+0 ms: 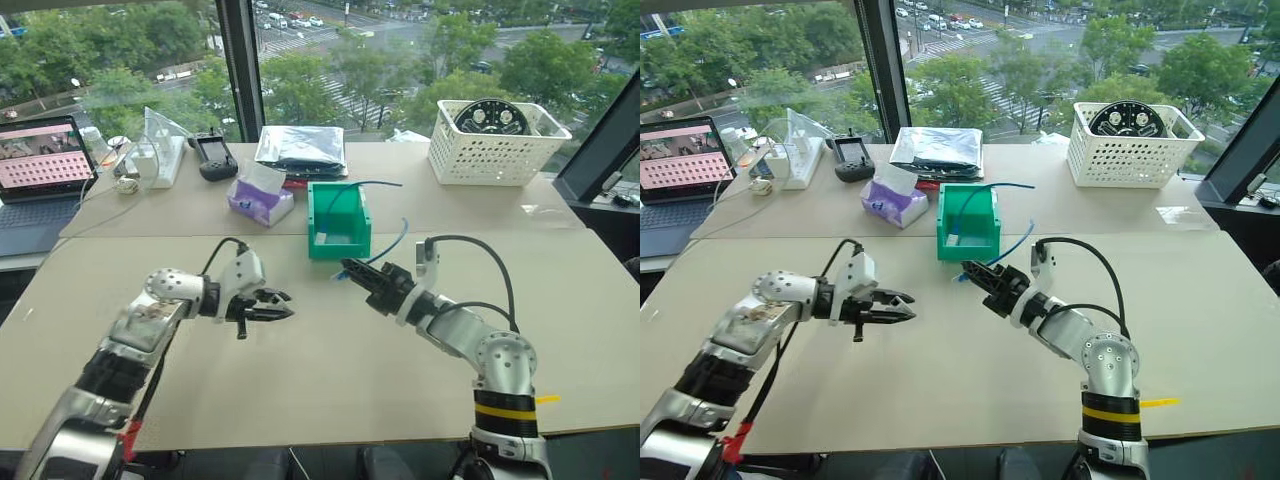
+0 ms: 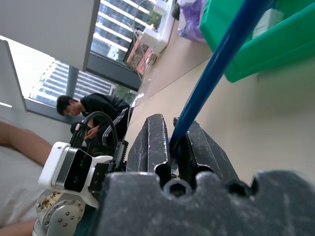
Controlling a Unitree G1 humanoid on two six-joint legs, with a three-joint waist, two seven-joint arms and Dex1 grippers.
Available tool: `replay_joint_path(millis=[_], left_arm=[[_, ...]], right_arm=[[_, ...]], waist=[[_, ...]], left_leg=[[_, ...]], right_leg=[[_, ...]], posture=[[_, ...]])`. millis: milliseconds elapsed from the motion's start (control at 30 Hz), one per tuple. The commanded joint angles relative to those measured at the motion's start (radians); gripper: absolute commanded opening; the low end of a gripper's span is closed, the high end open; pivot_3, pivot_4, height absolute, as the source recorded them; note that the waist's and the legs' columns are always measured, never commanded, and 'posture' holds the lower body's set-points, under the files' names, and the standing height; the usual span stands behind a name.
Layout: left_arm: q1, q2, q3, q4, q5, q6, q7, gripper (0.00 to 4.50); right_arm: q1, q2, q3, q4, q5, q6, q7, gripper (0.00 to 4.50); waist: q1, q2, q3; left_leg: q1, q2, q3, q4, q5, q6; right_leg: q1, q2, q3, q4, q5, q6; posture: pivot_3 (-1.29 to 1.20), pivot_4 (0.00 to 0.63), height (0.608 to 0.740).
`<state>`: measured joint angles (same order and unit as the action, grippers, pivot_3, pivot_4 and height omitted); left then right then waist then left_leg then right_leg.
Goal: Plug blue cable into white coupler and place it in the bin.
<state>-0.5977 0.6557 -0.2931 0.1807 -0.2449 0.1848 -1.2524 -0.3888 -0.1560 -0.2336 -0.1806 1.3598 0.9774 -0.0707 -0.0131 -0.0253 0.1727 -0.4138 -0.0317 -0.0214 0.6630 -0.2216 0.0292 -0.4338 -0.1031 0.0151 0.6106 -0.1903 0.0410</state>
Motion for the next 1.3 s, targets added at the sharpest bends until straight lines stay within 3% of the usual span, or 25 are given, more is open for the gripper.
replay_joint_path(millis=[33, 333, 633, 667, 700, 933, 1133, 1300], left_arm=[[-0.078, -0.114, -0.086, 0.167, 0.079, -0.178, -0.080, 0.89], [-0.260, -0.322, -0.176, 0.536, 0.251, -0.409, -0.094, 0.89], [-0.345, -0.408, -0.168, 0.739, 0.308, -0.486, -0.134, 0.89], [-0.350, -0.414, -0.166, 0.751, 0.312, -0.490, -0.136, 1.89], [-0.354, -0.421, -0.165, 0.761, 0.318, -0.490, -0.137, 2.05], [-0.362, -0.447, -0.155, 0.800, 0.338, -0.480, -0.155, 4.30], [-0.343, -0.447, -0.096, 0.766, 0.302, -0.397, -0.124, 4.30], [-0.265, -0.404, -0.038, 0.634, 0.255, -0.258, -0.129, 4.30]], right_arm=[[0.035, -0.004, -0.027, -0.113, 0.034, -0.041, -0.045, 0.00], [0.131, -0.018, -0.060, -0.248, 0.078, -0.120, -0.156, 0.00], [0.192, -0.073, -0.067, -0.312, 0.125, -0.170, -0.208, 0.00], [0.194, -0.078, -0.066, -0.314, 0.128, -0.177, -0.211, 0.00], [0.198, -0.086, -0.067, -0.315, 0.134, -0.181, -0.212, 0.00], [0.201, -0.118, -0.057, -0.321, 0.152, -0.208, -0.226, 0.00], [0.195, -0.149, -0.048, -0.318, 0.170, -0.214, -0.229, 0.00], [0.194, -0.173, -0.045, -0.314, 0.189, -0.216, -0.231, 0.00]], waist=[[0.001, 0.000, 0.000], [0.008, 0.000, 0.000], [0.015, 0.000, 0.000], [0.015, 0.000, 0.000], [0.016, -0.001, 0.000], [0.015, -0.001, 0.000], [0.015, -0.001, 0.000], [0.011, -0.001, 0.000]], left_leg=[[-0.001, -0.001, 0.000, 0.000, 0.000, 0.000], [-0.001, -0.004, -0.001, 0.001, 0.001, 0.002], [0.001, -0.004, -0.003, 0.012, 0.000, 0.005], [0.001, -0.004, -0.003, 0.013, -0.001, 0.005], [0.001, -0.004, -0.003, 0.014, -0.001, 0.005], [0.001, -0.004, -0.003, 0.014, -0.002, 0.008], [0.000, -0.005, -0.002, 0.015, -0.003, 0.010], [0.001, -0.004, -0.002, 0.015, -0.003, 0.010]], right_leg=[[-0.001, -0.001, 0.000, 0.000, 0.000, 0.000], [0.000, -0.003, -0.001, 0.002, 0.001, 0.003], [0.010, -0.005, -0.002, 0.000, -0.002, 0.014], [0.010, -0.005, -0.002, 0.000, -0.002, 0.014], [0.011, -0.005, -0.002, 0.000, -0.002, 0.014], [0.010, -0.005, -0.002, 0.000, -0.001, 0.013], [0.010, -0.005, -0.002, 0.000, 0.001, 0.010], [0.010, -0.005, -0.002, 0.000, 0.001, 0.010]], posture=[[0.00, 0.150, 0.728], [0.00, 0.150, 0.728], [0.00, 0.150, 0.728], [0.00, 0.150, 0.728], [0.00, 0.150, 0.728], [0.00, 0.150, 0.728], [0.00, 0.150, 0.728], [0.00, 0.150, 0.728]])
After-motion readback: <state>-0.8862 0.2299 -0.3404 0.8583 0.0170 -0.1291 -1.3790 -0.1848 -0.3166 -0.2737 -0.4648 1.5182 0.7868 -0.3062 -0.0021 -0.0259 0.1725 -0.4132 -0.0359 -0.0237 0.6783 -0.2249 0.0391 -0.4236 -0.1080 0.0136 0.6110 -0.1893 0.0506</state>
